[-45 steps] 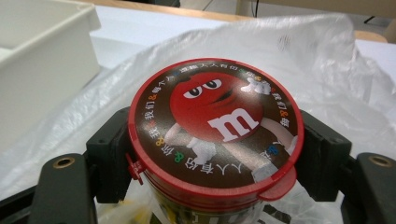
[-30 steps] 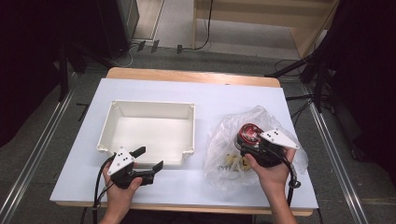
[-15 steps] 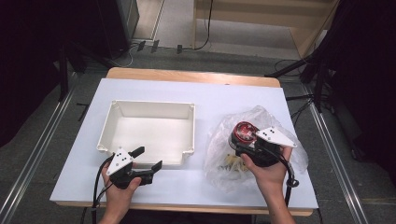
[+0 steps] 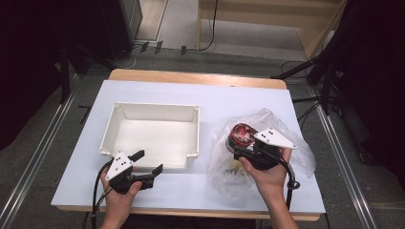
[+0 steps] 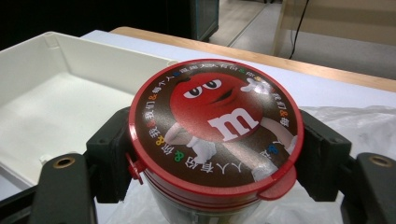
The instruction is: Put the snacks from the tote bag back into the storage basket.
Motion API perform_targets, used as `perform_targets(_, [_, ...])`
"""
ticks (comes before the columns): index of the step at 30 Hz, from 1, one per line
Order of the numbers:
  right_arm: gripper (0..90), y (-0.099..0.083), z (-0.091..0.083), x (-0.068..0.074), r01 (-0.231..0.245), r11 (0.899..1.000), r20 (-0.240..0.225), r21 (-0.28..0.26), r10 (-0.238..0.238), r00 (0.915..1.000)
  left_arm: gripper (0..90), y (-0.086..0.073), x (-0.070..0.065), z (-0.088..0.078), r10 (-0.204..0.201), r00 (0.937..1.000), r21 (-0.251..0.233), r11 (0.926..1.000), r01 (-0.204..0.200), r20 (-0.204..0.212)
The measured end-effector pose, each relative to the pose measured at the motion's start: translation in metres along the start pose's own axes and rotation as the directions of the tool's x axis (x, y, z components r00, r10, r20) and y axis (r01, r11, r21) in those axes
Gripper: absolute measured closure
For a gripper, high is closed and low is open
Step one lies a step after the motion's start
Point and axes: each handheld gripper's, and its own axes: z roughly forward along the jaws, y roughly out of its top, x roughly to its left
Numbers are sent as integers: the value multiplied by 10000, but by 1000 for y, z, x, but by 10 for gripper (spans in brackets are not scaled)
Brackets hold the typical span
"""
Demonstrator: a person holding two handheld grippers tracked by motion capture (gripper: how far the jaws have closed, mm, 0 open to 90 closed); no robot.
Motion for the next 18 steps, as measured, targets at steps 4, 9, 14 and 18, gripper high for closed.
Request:
perform_targets(4, [258,2,4,4,14,10000,-137,28,-14,9999,141,0,1,-2,5,9999,-49,10000,-5,-102])
perform_targets(9, [258,5,8,10,10,10000,-374,26,-9,9993,141,-1,2,-3,42,9999,-50,10000,-43,-137])
perform_targets(14, [258,8,14,17,66,9999,-590,123,-58,9982,141,-1,4,-5,72,9998,-85,9999,-74,-202])
perform_targets(18, [258,9,17,23,178,9997,-721,175,-165,9973,141,0,4,-6,197,9996,-102,9998,-199,-189])
